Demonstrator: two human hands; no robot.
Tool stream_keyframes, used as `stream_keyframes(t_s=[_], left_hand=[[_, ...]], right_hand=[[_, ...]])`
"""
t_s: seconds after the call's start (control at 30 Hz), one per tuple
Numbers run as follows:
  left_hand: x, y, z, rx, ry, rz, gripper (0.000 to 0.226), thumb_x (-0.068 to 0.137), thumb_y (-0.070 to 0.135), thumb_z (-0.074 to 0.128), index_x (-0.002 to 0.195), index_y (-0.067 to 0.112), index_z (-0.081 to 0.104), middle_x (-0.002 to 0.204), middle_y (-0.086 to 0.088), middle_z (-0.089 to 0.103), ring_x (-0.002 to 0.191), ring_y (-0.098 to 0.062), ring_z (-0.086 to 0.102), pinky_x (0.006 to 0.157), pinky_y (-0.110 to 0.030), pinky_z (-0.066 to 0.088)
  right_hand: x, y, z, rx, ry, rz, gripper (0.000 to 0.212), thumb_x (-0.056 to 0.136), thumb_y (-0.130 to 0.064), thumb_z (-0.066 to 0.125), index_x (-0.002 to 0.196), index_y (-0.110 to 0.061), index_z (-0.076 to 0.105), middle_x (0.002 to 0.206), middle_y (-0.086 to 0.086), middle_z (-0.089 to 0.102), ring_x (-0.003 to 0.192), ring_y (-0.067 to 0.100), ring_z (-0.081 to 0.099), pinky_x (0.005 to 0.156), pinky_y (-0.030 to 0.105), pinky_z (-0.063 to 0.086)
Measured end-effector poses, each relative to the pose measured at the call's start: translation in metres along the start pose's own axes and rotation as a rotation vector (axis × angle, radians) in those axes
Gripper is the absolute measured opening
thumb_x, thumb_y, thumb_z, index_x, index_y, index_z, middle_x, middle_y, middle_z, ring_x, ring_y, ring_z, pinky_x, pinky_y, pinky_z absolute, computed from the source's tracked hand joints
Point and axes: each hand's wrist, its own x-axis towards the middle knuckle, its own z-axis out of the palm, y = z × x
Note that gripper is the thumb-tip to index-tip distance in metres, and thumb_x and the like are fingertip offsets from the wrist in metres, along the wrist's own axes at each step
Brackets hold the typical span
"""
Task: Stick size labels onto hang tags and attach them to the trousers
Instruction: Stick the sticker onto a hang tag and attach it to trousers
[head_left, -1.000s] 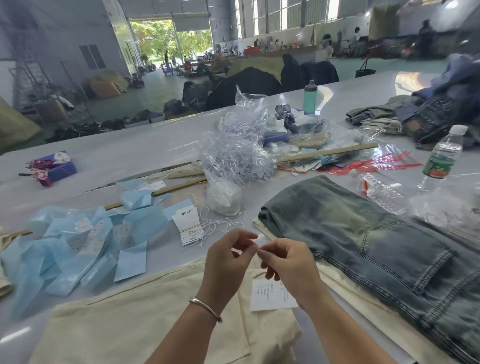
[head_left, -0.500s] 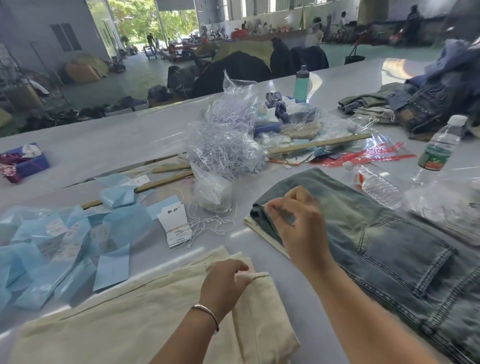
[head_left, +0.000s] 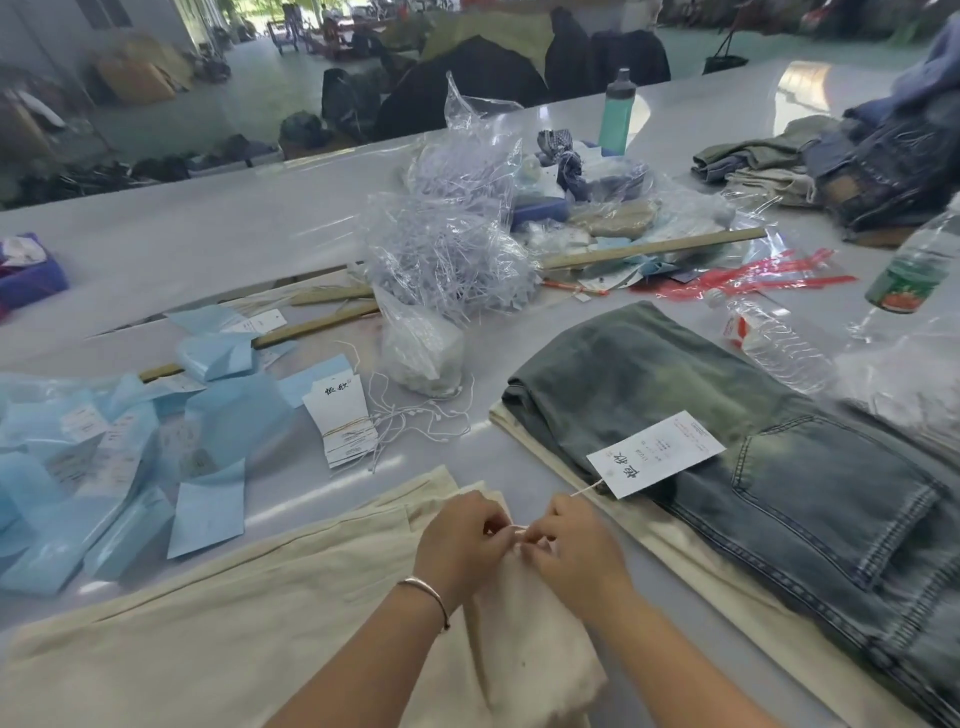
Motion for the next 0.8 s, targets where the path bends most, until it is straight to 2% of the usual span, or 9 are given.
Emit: stream_keyframes(t_s=[0.07, 0.13, 0.23, 0.33, 0.43, 0.5, 0.6, 0.7, 0.8], left_hand=[[-0.001, 0.002, -0.001, -0.143, 0.007, -0.069, 0.019, 0.082, 0.021, 0.069, 0.064, 0.024, 0.06, 0.069, 0.01, 0.055, 0.067, -0.003, 0.05, 0.064, -0.021, 0.037], [-0.002, 0.004, -0.004, -0.262, -0.011, -0.123, 0.023, 0.082, 0.016, 0.069, 0.064, 0.022, 0.058, 0.065, 0.009, 0.056, 0.063, -0.004, 0.049, 0.063, -0.022, 0.038], [-0.004, 0.005, -0.008, -0.44, -0.02, -0.203, 0.019, 0.083, 0.007, 0.067, 0.068, 0.017, 0.065, 0.064, 0.007, 0.059, 0.063, -0.003, 0.051, 0.063, -0.018, 0.04], [-0.006, 0.003, -0.017, -0.698, -0.015, -0.322, 0.02, 0.085, -0.007, 0.058, 0.082, 0.007, 0.072, 0.062, 0.002, 0.061, 0.059, -0.005, 0.055, 0.059, -0.012, 0.043], [-0.005, 0.002, -0.024, -0.726, -0.041, -0.386, 0.02, 0.084, -0.004, 0.065, 0.098, 0.009, 0.071, 0.067, -0.003, 0.064, 0.052, 0.002, 0.058, 0.054, -0.008, 0.041], [-0.003, 0.003, -0.026, -0.734, -0.069, -0.385, 0.017, 0.083, -0.002, 0.069, 0.099, 0.005, 0.072, 0.072, -0.004, 0.066, 0.053, 0.004, 0.06, 0.053, -0.007, 0.041], [-0.001, 0.005, -0.025, -0.739, -0.089, -0.364, 0.01, 0.083, -0.004, 0.07, 0.084, 0.005, 0.074, 0.068, -0.001, 0.067, 0.053, 0.005, 0.057, 0.054, -0.008, 0.042], [-0.001, 0.005, -0.023, -0.731, -0.079, -0.364, 0.017, 0.083, -0.004, 0.07, 0.074, 0.01, 0.072, 0.064, 0.001, 0.065, 0.052, 0.003, 0.056, 0.054, -0.009, 0.041], [0.0, 0.006, -0.019, -0.601, -0.097, -0.347, 0.023, 0.086, 0.002, 0.068, 0.068, 0.017, 0.068, 0.065, 0.003, 0.062, 0.061, -0.004, 0.054, 0.058, -0.011, 0.041]], right_hand=[[-0.003, -0.006, 0.005, -0.055, 0.097, -0.001, 0.015, 0.087, -0.029, 0.064, 0.083, -0.021, 0.075, 0.08, -0.005, 0.047, 0.086, 0.017, 0.05, 0.061, 0.029, 0.038], [-0.005, -0.013, 0.009, -0.097, 0.24, -0.039, 0.012, 0.077, -0.018, 0.076, 0.066, -0.014, 0.072, 0.071, 0.001, 0.05, 0.072, 0.023, 0.053, 0.052, 0.028, 0.035], [-0.005, -0.022, 0.014, -0.092, 0.36, -0.071, 0.023, 0.059, -0.005, 0.086, 0.051, -0.011, 0.065, 0.059, 0.003, 0.048, 0.056, 0.026, 0.051, 0.044, 0.027, 0.036], [-0.004, -0.023, 0.02, -0.005, 0.422, -0.064, 0.025, 0.057, -0.002, 0.086, 0.051, -0.012, 0.064, 0.058, 0.002, 0.046, 0.056, 0.025, 0.048, 0.046, 0.031, 0.041], [-0.005, -0.022, 0.023, 0.034, 0.437, -0.073, 0.024, 0.058, -0.004, 0.087, 0.054, -0.015, 0.066, 0.059, 0.002, 0.045, 0.057, 0.024, 0.046, 0.048, 0.034, 0.043], [-0.005, -0.021, 0.023, 0.051, 0.441, -0.082, 0.022, 0.06, -0.007, 0.088, 0.057, -0.017, 0.069, 0.059, 0.001, 0.045, 0.056, 0.023, 0.046, 0.048, 0.032, 0.042], [-0.005, -0.02, 0.021, 0.061, 0.436, -0.089, 0.021, 0.062, -0.01, 0.089, 0.059, -0.019, 0.071, 0.057, 0.0, 0.044, 0.054, 0.022, 0.047, 0.049, 0.024, 0.034], [-0.005, -0.017, 0.021, 0.065, 0.43, -0.099, 0.018, 0.063, -0.011, 0.089, 0.061, -0.019, 0.072, 0.057, -0.001, 0.045, 0.054, 0.021, 0.049, 0.05, 0.021, 0.033], [-0.006, -0.013, 0.022, 0.092, 0.416, -0.094, 0.016, 0.066, -0.013, 0.088, 0.063, -0.02, 0.073, 0.058, -0.002, 0.047, 0.055, 0.018, 0.049, 0.046, 0.023, 0.035]])
